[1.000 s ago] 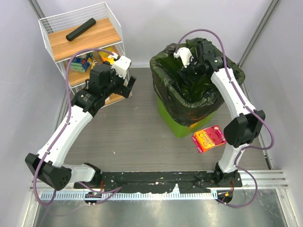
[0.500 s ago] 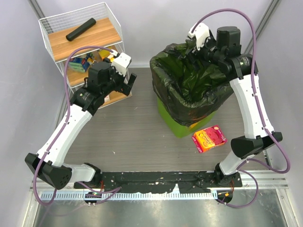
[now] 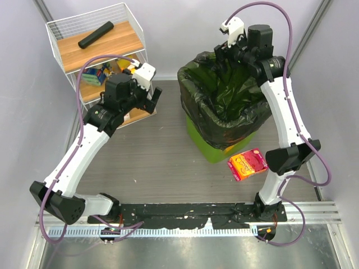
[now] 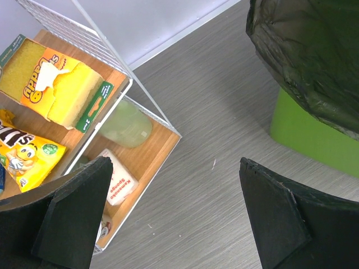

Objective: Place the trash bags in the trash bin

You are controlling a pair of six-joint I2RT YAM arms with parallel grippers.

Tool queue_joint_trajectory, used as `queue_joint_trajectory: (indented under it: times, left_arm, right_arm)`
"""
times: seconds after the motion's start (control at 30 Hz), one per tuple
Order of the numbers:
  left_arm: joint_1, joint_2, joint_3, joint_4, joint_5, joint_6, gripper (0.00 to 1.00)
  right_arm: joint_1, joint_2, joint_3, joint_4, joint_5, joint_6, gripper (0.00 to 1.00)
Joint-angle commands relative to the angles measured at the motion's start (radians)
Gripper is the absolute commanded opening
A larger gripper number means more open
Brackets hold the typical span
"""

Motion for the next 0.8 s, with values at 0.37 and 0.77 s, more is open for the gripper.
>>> queue_joint_trajectory:
  times: [0.37,0.77]
  left_arm:
    - [0.004,-0.016,-0.022,0.063,0.015,-0.009,1.0]
    - [0.004,-0.011,-0.042,0.076,0.011,-0.004,1.0]
  right_arm:
    - [-0.039,0.039,0.053,0.192,-0.068,0.171,0.7]
    - [-0.04,0.119,0.104,0.24,-0.071,0.208,0.63]
